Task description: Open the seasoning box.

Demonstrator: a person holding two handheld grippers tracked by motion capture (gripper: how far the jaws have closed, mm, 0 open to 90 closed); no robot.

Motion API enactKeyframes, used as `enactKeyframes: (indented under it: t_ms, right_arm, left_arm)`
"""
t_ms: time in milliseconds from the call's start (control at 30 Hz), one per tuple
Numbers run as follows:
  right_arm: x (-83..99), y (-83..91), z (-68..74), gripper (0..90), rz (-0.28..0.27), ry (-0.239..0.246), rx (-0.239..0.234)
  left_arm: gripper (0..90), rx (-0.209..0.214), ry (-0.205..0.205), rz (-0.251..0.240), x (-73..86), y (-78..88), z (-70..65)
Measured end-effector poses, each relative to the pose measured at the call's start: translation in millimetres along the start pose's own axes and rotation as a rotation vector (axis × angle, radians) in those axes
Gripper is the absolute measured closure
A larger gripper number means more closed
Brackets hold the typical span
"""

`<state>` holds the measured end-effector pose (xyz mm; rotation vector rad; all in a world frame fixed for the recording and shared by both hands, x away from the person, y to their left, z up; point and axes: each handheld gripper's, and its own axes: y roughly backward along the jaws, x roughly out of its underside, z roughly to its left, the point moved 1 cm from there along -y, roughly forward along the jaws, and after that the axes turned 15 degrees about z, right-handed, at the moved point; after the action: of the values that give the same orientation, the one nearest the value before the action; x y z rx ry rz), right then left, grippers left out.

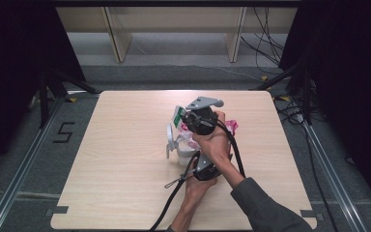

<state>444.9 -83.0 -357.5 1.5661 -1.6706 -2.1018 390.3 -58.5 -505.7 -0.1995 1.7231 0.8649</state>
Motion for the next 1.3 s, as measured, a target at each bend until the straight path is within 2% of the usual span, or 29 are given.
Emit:
enactKeyframes:
  t_ms: [33, 67, 133, 167, 233, 267, 300, 333, 367, 467, 633, 667, 700, 733, 767, 800, 833, 900, 933, 1000, 1067, 1100, 1200, 1233, 1300]
  right_arm:
    - [-0.9, -1.0, -0.9, 90.0, -0.023, 0.010, 0.002]
    - [-0.5, 1.4, -0.3, 90.0, -0.016, -0.016, -0.011]
    - [-0.5, 3.1, -0.2, 90.0, -0.016, -0.023, -0.013]
    - [-0.8, 2.5, -0.2, 90.0, -0.023, -0.014, -0.013]
    - [-0.4, -0.4, 0.7, 90.0, -0.006, 0.004, 0.000]
    - [-0.4, -2.1, 0.9, 90.0, -0.018, 0.000, 0.011]
    - [-0.4, -0.1, 0.7, 90.0, -0.002, -0.010, -0.003]
    - [-1.1, -0.9, -0.7, 90.0, -0.025, 0.009, -0.002]
    - [-0.7, 0.0, 0.8, 90.0, -0.030, -0.022, -0.004]
    - [-0.3, -1.1, 1.2, 90.0, -0.014, -0.002, 0.000]
    - [-0.2, -2.0, 1.6, 90.0, -0.019, -0.002, 0.005]
    - [-0.2, -1.9, 1.8, 90.0, -0.001, 0.005, -0.001]
    - [-0.3, -1.6, 2.1, 90.0, 0.002, 0.008, -0.001]
    - [-0.4, -1.1, 1.8, 90.0, -0.001, 0.011, -0.002]
    - [-0.4, -1.1, 1.8, 90.0, -0.001, 0.011, -0.002]
    - [-0.4, -1.7, 1.7, 90.0, -0.026, -0.003, 0.002]
    - [-0.3, 0.4, 1.4, 90.0, -0.010, -0.002, -0.008]
    - [-0.4, -1.5, 2.3, 90.0, -0.021, -0.002, 0.002]
    - [-0.5, -1.1, 1.6, 90.0, 0.000, 0.020, 0.000]
    - [-0.7, -1.6, 2.0, 90.0, -0.017, 0.001, 0.003]
    - [-1.2, -2.5, 2.1, 90.0, -0.021, 0.012, 0.008]
    - [-0.9, -1.6, 2.8, 90.0, 0.001, 0.006, -0.002]
    - [-1.6, -3.4, 3.4, 90.0, -0.001, 0.017, 0.016]
    - [-2.0, -1.8, 3.2, 90.0, 0.013, 0.016, 0.006]
    - [-2.1, -0.9, 3.4, 90.0, 0.005, 0.004, 0.001]
  left_arm:
    - [75.5, 0.001, -0.004, -0.002, -0.2, 0.5, 0.4]
    - [75.5, -0.002, -0.005, -0.001, -0.3, 1.0, 0.9]
    - [75.6, 0.003, -0.002, 0.001, -0.7, 2.1, 2.0]
    - [75.6, 0.001, -0.003, -0.001, -0.5, 1.3, 1.3]
    - [75.5, -0.001, 0.002, -0.002, -0.1, 0.2, 0.5]
    - [75.5, -0.001, 0.002, -0.002, -0.1, 0.2, 0.5]
    - [75.5, 0.000, 0.000, -0.002, -0.2, 0.6, 0.9]
    - [75.6, -0.003, -0.004, 0.000, -0.2, 1.4, 1.6]
    - [75.6, -0.003, -0.004, 0.000, -0.2, 1.4, 1.6]
    - [75.6, 0.004, 0.002, -0.001, -0.1, 0.9, 1.5]
    - [75.5, 0.001, 0.003, -0.003, 0.1, 0.6, 0.8]
    - [75.5, 0.045, 0.001, -0.004, -0.2, -1.5, 0.1]
    - [75.5, 0.045, 0.001, -0.004, -0.2, -1.5, 0.1]
    - [75.6, 0.067, 0.030, -0.002, 0.1, -1.4, -2.0]
    - [75.6, 0.067, 0.030, -0.002, 0.1, -1.4, -2.0]
    - [75.6, 0.067, 0.029, -0.001, 0.0, -1.1, -1.8]
    - [75.6, 0.067, 0.029, -0.001, 0.1, -1.2, -1.9]
    - [75.6, 0.068, 0.031, -0.004, 0.1, -1.9, -2.7]
    - [75.5, 0.068, 0.030, -0.004, -0.2, -1.8, -2.9]
    - [75.5, 0.067, 0.029, -0.007, -0.2, -1.9, -2.4]
    - [75.6, 0.069, 0.029, -0.006, -0.2, -2.2, -1.7]
    - [75.5, 0.069, 0.029, -0.006, -0.2, -2.2, -1.7]
    - [75.5, 0.073, 0.028, -0.009, -0.2, -2.5, -2.3]
    - [75.5, 0.070, 0.026, -0.006, -0.5, -2.3, -1.9]
    - [75.6, 0.066, 0.026, -0.005, -0.4, -1.8, -1.7]
